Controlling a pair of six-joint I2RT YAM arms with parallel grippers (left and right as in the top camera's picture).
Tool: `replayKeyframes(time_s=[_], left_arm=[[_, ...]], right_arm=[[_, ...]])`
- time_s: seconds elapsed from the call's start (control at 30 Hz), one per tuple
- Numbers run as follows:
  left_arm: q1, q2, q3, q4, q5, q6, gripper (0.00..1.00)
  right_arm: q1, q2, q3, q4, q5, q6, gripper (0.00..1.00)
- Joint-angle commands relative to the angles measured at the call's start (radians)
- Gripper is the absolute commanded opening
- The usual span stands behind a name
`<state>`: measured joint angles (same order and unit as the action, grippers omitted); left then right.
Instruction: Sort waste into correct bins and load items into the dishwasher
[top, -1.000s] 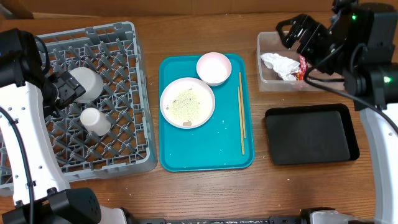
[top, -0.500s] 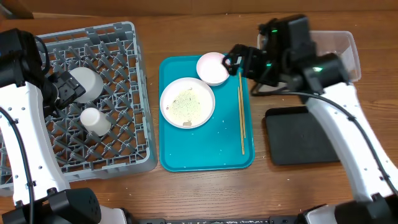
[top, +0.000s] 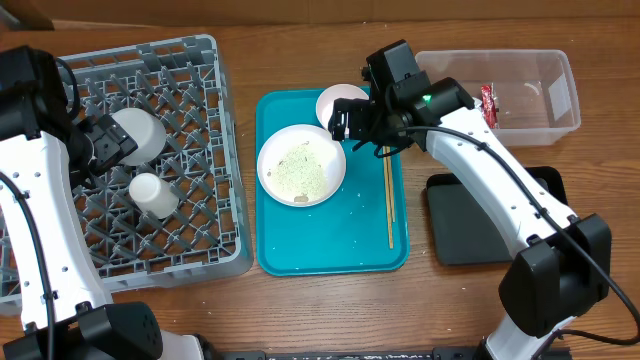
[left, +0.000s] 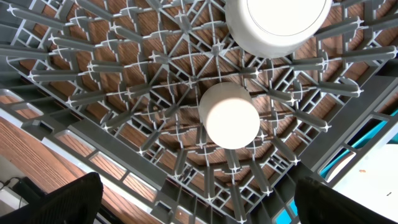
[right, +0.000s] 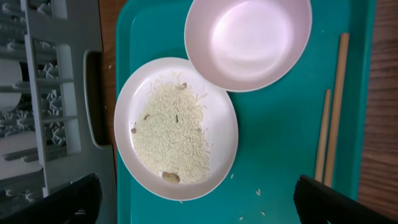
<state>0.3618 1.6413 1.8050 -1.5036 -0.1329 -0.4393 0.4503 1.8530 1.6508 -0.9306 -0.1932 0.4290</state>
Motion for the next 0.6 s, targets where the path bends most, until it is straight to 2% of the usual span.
replayKeyframes(time_s=[0.0, 0.23, 0.57], left_arm=[[-0.002, 0.008, 0.005, -0.002, -0.015, -0.010, 1.00], [-0.002, 0.008, 0.005, -0.002, -0.015, -0.010, 1.00], [-0.002, 0.008, 0.005, 0.018, -0.055, 0.016, 1.00]], right_arm=[[-0.034, -0.037, 0.122, -0.046, 0.118, 0.000, 1.00], [-0.179, -0.051, 0.353, -0.281, 0.456, 0.122, 1.00], [-0.510, -0.052, 0.391, -0.479, 0.506, 0.122, 1.00]])
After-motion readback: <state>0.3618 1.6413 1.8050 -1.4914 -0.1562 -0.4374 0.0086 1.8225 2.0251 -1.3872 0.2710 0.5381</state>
